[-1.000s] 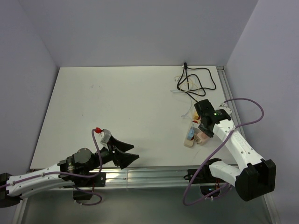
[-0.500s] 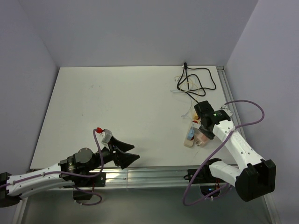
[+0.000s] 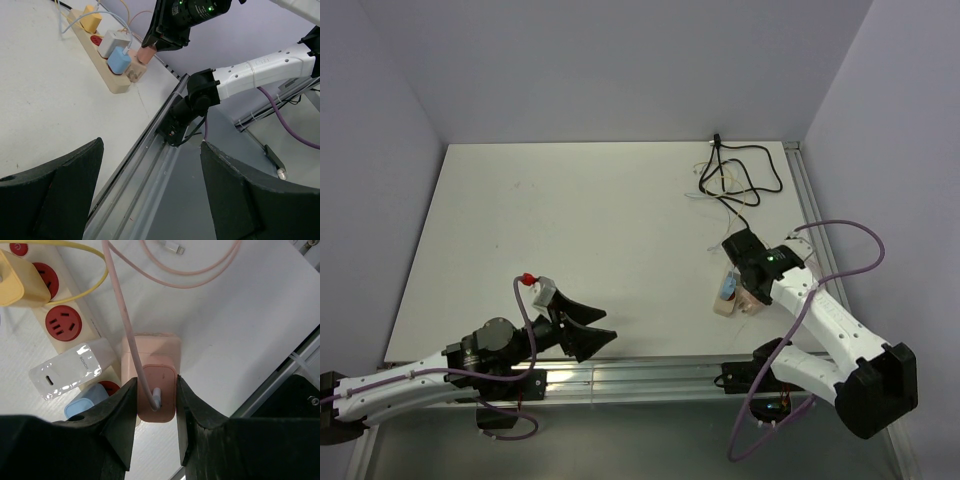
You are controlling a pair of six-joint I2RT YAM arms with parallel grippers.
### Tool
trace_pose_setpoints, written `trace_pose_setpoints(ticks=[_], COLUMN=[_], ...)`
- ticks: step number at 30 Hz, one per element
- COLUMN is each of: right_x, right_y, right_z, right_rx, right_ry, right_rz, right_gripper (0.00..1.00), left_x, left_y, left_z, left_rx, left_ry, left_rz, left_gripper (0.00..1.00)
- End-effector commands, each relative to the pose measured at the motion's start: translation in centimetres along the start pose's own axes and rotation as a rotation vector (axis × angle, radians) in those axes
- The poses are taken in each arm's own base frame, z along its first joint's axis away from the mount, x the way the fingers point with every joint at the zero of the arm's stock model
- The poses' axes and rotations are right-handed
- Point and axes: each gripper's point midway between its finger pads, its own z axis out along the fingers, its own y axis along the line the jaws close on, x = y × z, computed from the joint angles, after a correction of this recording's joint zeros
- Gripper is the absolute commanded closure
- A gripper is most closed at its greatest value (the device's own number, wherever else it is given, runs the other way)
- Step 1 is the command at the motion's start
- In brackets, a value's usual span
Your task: Insert the plug
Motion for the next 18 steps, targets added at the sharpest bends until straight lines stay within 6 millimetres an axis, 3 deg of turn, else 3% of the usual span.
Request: trace_pose_setpoints(ticks=[1, 7, 14, 18], right_x=[3.8, 5.2, 9.8, 10.0], right_y=[-1.4, -1.0, 0.1, 0.5], right_z=[0.7, 0.4, 1.7, 2.1], right_rx=[0.049, 0.012, 0.012, 0.008], right_ry=[0.098, 0.170, 0.357, 0.387], right_rz=[0.014, 0.037, 0.003, 0.001], right_gripper=[1.00, 1.00, 1.00, 1.00], left_x=[-0.6, -0.9, -0.9, -0.8], left_y=[-0.2, -0.5, -0.4, -0.2], left_z=[-0.1, -0.2, -0.2, -0.3], left_rx=[0.004, 0.011, 0.009, -0.001], left_ry=[-0.021, -0.029, -0.029, -0.027], left_rz=[0.002, -0.002, -0.005, -0.001], left_gripper=[0.16, 0.16, 0.16, 0.16])
